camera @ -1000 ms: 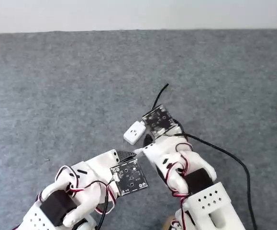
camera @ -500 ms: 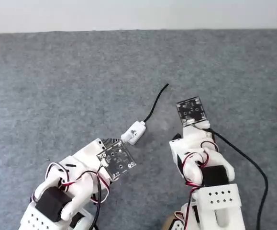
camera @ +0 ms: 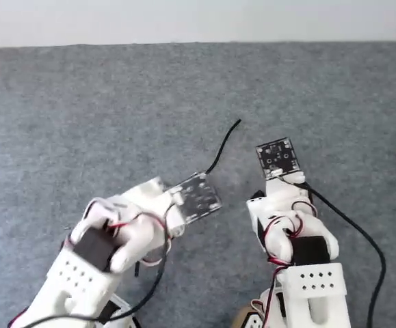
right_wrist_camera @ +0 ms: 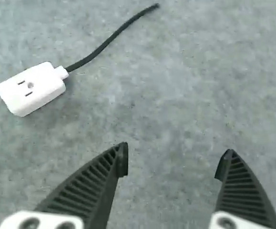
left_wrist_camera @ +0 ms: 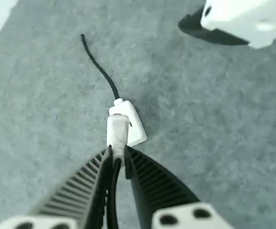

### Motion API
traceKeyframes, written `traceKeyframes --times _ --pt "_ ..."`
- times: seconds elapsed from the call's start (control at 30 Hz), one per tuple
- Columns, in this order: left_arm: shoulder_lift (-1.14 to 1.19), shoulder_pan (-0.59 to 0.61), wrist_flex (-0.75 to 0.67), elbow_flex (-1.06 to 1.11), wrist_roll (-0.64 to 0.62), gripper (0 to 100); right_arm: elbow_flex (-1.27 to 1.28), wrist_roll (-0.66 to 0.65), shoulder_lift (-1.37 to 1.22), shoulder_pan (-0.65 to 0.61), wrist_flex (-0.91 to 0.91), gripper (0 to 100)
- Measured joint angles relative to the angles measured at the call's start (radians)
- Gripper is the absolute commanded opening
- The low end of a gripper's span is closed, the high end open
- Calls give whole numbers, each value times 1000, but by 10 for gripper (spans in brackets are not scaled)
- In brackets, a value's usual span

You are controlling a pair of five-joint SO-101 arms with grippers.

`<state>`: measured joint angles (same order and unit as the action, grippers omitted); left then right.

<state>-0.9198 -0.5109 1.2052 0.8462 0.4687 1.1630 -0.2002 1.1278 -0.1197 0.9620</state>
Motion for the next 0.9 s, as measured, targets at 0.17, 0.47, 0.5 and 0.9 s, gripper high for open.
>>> traceKeyframes --times 0.17,0.47,0.5,0.9 --pt "141 0 0 -80 170 13 -9 -94 0 112 0 314" --pt "410 0 40 -160 562 13 -9 -222 0 149 72 314" --pt "439 0 57 -172 603 13 -9 -230 0 149 78 314" --pt "695 25 273 -483 1020 13 14 -270 0 149 86 314"
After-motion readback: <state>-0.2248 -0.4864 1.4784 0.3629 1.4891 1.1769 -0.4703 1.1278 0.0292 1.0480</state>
